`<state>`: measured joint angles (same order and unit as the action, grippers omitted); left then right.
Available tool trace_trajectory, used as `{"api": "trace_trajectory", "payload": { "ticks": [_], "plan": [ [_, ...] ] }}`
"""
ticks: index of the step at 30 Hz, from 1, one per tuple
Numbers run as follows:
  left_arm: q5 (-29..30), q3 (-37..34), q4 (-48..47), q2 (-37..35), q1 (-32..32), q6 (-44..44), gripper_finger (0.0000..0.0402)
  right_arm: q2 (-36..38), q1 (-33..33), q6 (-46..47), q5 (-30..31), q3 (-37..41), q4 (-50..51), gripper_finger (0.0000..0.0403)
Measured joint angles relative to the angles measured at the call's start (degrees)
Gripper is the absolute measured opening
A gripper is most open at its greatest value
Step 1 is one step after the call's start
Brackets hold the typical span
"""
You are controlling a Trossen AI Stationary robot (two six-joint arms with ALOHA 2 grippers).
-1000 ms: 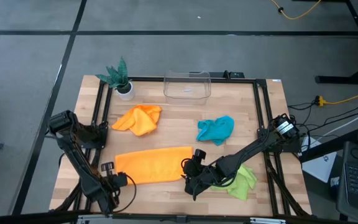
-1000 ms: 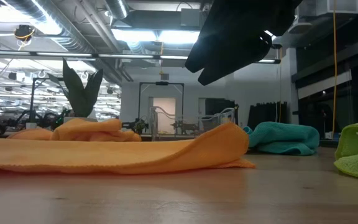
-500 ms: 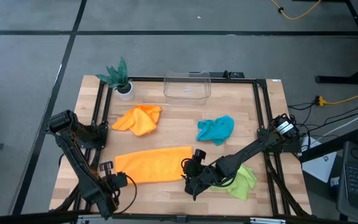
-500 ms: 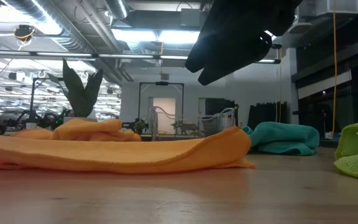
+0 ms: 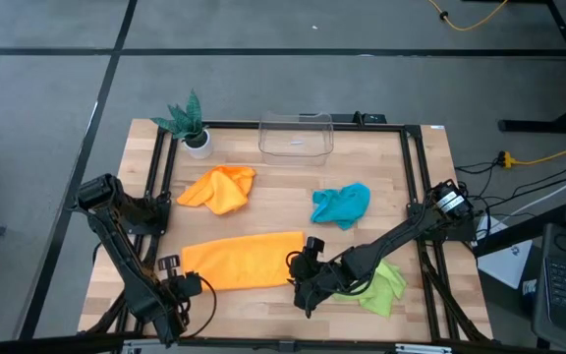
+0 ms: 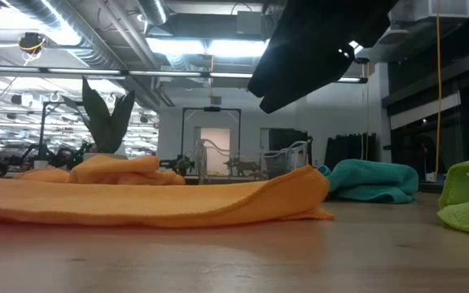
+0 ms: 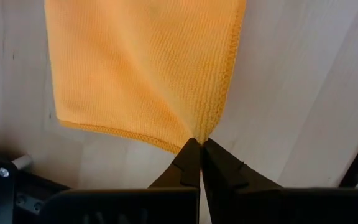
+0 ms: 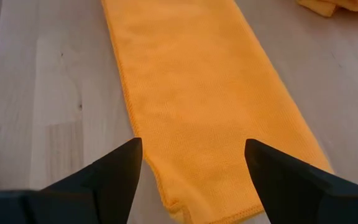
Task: Fold microfiber towels
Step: Fold the bottom orange microfiber towel
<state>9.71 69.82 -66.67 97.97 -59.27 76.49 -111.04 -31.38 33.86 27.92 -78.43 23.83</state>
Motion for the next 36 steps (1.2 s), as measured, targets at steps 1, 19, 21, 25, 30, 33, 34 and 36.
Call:
{"api": "trace_trajectory", "payload": {
  "ticks": [1,19,21,25,30,33,34,36],
  "plan": [
    [0.16,0.00,0.09,0.00,0.00,0.03,0.0000,0.00,0.00,0.03,-0.02,0.00,0.00,0.0287],
    [0.25,0.00,1.44,0.00,0.00,0.06,0.0000,-0.25,0.04,-6.74,-6.40,0.00,-0.10,0.0287],
    [0.25,0.00,1.44,0.00,0.00,0.06,0.0000,-0.94,0.05,-7.83,-6.59,0.00,0.40,0.0287],
    [0.25,0.00,1.82,0.00,0.00,0.06,0.0000,-3.13,0.13,-9.17,-8.44,0.00,0.83,0.0287],
    [0.25,0.00,1.94,0.00,0.00,0.06,0.0000,-5.00,0.13,-10.10,-6.98,0.00,1.02,0.0287],
    [0.25,0.00,1.94,0.00,0.00,0.06,0.0000,-5.09,0.20,-10.15,-6.85,0.00,1.30,0.0286],
    [0.25,0.00,1.94,0.00,0.00,0.06,0.0000,-5.09,0.26,-10.15,-7.09,0.00,1.56,0.0284],
    [0.25,0.00,1.99,0.00,0.00,0.06,0.0000,-5.09,0.39,-10.17,-8.58,0.00,2.04,0.0275]
  ]
}}
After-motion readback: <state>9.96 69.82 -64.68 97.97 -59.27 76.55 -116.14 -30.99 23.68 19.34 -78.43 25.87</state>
